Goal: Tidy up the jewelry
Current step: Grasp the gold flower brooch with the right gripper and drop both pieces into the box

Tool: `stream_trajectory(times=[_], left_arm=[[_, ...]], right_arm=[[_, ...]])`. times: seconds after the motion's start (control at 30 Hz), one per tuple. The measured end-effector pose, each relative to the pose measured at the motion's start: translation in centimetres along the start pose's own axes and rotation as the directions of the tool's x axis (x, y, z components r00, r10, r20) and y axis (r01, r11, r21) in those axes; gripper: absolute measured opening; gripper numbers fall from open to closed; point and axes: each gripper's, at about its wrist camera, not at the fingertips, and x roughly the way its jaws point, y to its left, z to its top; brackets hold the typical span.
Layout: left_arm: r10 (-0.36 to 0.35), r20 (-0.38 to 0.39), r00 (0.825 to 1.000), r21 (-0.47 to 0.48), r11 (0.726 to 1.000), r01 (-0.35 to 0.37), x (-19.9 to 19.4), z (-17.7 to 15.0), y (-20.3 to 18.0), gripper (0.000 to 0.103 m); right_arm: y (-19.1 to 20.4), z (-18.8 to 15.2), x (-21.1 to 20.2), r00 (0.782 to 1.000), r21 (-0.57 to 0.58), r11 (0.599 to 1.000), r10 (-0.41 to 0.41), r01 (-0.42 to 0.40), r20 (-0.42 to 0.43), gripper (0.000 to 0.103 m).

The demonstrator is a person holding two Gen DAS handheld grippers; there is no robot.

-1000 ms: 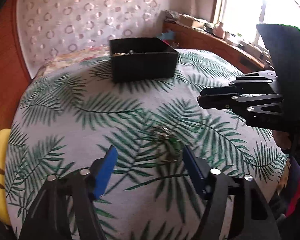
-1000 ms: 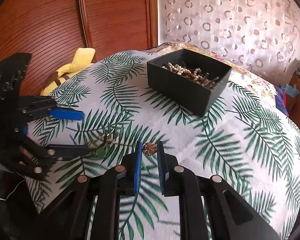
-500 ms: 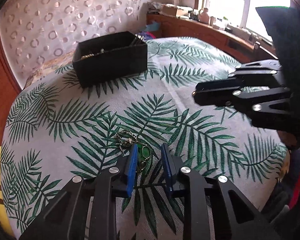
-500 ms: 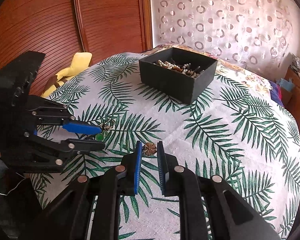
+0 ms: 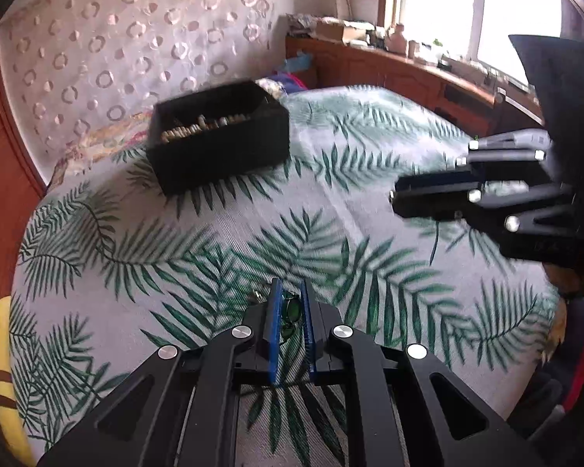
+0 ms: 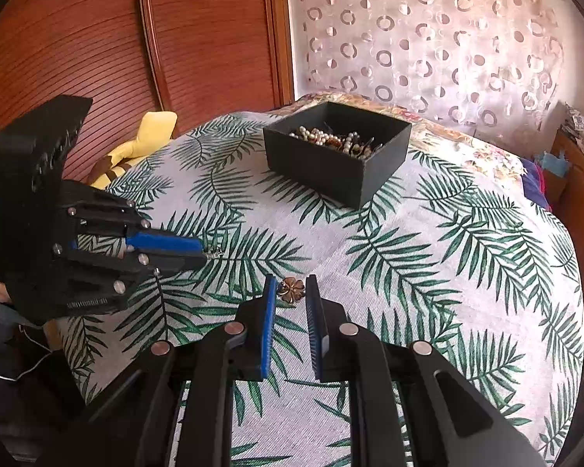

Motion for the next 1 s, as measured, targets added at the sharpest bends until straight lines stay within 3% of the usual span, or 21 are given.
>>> stream_trajectory(times=[0.53, 0.73, 1.0], left_arm=[[0.008, 0.170, 0.985, -0.069, 0.998, 0.003, -3.4, 10.0, 4.7, 0.009], [0.023, 0.179, 0.984, -0.100, 0.995, -0.005, -2.0, 13.5, 6.5, 0.009], [0.033, 0.148, 0.988, -0.141, 0.990, -0.012, 1.4, 15.8, 8.6, 0.009]], right_arm=[[-0.8, 6.7, -2.2, 0.994, -0.027, 0.999, -0.025, 0.028, 0.106, 0.017], [-2.8, 10.1, -1.0, 0.993, -0.006, 0.999, -0.034, 0.035, 0.115, 0.017], [-5.1, 13.1, 1.7, 0.994, 0.020, 0.998, -0.056, 0.054, 0.089, 0.017]])
